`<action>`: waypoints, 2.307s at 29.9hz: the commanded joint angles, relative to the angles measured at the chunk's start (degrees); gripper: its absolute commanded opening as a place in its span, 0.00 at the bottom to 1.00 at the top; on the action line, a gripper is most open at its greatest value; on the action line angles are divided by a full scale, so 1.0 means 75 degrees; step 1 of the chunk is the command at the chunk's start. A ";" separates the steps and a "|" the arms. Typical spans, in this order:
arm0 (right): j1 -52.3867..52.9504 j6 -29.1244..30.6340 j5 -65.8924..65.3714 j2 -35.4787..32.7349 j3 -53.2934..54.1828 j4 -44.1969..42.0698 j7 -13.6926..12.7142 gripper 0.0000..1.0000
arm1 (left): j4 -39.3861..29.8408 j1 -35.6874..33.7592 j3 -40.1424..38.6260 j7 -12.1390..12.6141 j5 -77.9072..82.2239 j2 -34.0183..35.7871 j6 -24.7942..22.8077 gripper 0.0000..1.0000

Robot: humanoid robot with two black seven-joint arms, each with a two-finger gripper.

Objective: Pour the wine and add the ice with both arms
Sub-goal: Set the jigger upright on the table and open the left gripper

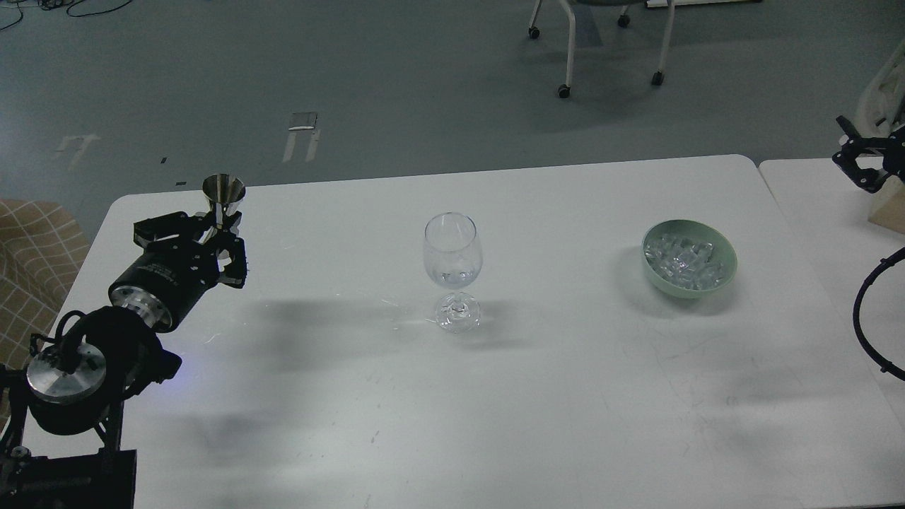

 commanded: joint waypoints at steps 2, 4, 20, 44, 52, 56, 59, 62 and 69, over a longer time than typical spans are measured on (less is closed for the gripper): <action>-0.0010 -0.0015 0.0000 0.0004 0.0000 0.0039 0.0001 1.00 | 0.0084 0.0426 0.0089 0.0000 -0.0315 -0.0178 -0.0411 0.00; -0.0010 -0.0038 -0.0011 0.0004 -0.0012 0.0097 0.0001 1.00 | 0.0119 0.0427 0.0101 -0.0088 -0.0303 -0.0354 -0.0435 0.00; -0.0057 -0.0050 -0.0023 -0.0019 -0.0082 0.0285 -0.0011 1.00 | 0.2426 -0.0920 0.0101 -0.0557 -0.0549 -0.0625 -0.0482 0.00; -0.0244 -0.0050 -0.0011 -0.0171 -0.0047 0.0379 -0.0011 1.00 | 0.2838 -0.1038 0.0113 -0.0721 -0.0549 -0.0601 -0.0482 0.24; -0.0244 -0.0050 -0.0011 -0.0183 -0.0047 0.0379 -0.0011 1.00 | 0.2815 -0.1038 0.0113 -0.0698 -0.0549 -0.0613 -0.0482 0.32; -0.0244 -0.0050 -0.0011 -0.0218 -0.0047 0.0379 -0.0011 1.00 | 0.2815 -0.1038 0.0113 -0.0686 -0.0549 -0.0613 -0.0482 0.34; -0.0244 -0.0038 -0.0011 -0.0265 -0.0047 0.0379 -0.0011 1.00 | 0.2815 -0.1038 0.0101 -0.0686 -0.0561 -0.0613 -0.0482 0.35; -0.0244 -0.0038 -0.0011 -0.0312 -0.0047 0.0379 -0.0011 1.00 | 0.2815 -0.1038 0.0101 -0.0686 -0.0549 -0.0613 -0.0482 0.39; -0.0244 -0.0038 -0.0011 -0.0324 -0.0047 0.0379 -0.0011 1.00 | 0.2721 -0.1062 0.0101 -0.0710 -0.0537 -0.0613 -0.0447 0.59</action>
